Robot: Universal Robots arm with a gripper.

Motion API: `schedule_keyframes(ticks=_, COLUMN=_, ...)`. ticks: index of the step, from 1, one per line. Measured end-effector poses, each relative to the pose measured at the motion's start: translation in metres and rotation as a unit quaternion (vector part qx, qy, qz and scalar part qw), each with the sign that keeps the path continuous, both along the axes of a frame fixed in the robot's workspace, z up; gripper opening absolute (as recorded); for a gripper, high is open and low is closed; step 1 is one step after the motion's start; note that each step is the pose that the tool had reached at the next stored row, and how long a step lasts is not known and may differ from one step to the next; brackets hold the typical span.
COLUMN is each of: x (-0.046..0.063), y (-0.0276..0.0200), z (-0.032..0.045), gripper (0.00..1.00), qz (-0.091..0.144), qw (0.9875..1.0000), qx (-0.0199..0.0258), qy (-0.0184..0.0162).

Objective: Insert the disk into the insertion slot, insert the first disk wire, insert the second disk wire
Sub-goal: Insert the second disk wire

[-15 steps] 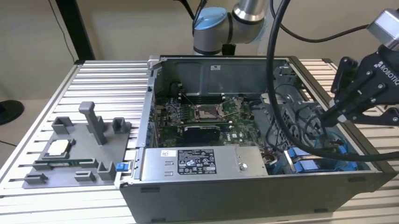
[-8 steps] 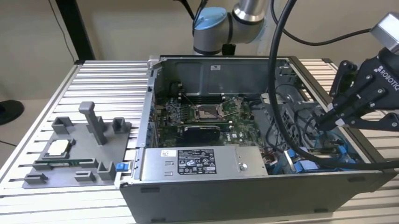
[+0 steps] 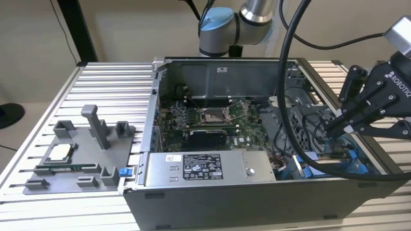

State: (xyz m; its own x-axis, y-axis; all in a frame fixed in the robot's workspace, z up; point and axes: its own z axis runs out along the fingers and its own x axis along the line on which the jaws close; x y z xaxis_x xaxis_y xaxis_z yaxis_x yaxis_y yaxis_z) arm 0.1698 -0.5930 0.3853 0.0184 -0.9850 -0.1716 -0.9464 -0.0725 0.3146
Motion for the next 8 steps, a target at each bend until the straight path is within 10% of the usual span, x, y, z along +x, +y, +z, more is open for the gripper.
schedule_keyframes(ticks=8, x=0.0009, y=-0.0011, z=-0.0038, gripper=0.0, qz=0.0, qw=1.0, qx=0.0006, qy=0.0003)
